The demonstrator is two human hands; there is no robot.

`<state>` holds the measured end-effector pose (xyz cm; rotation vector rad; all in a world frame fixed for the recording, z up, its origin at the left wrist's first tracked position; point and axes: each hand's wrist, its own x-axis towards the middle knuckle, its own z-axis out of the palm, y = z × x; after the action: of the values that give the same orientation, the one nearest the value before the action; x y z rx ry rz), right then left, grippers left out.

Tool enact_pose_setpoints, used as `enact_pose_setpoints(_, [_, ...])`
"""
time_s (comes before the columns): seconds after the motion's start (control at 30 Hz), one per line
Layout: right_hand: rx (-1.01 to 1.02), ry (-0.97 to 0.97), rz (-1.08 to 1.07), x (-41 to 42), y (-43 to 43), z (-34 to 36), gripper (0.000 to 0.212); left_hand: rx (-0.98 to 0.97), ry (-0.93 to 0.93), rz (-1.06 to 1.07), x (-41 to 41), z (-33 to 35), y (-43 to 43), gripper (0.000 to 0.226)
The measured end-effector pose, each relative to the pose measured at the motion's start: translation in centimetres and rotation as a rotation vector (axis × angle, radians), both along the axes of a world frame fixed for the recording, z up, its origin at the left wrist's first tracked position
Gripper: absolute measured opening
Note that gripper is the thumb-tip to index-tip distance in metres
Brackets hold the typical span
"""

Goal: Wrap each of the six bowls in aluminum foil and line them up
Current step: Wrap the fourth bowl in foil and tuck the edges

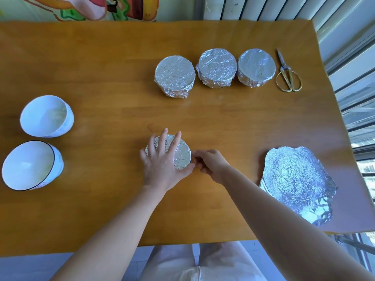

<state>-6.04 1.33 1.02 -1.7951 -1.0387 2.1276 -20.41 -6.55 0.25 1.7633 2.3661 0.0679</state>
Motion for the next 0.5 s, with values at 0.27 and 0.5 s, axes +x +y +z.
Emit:
enact_pose_setpoints(0.27, [-0.111,0.039,-0.045,0.0,-0.4,0.1,0.020,-0.039,-0.037,-0.017,-0.5,0.5,0.1,0.113])
enact_pose_setpoints(0.5, [-0.079,0.022,-0.108,0.0,0.1,1.3,0.031,0.111,-0.446,0.255,-3.1,2.6,-1.0,0.094])
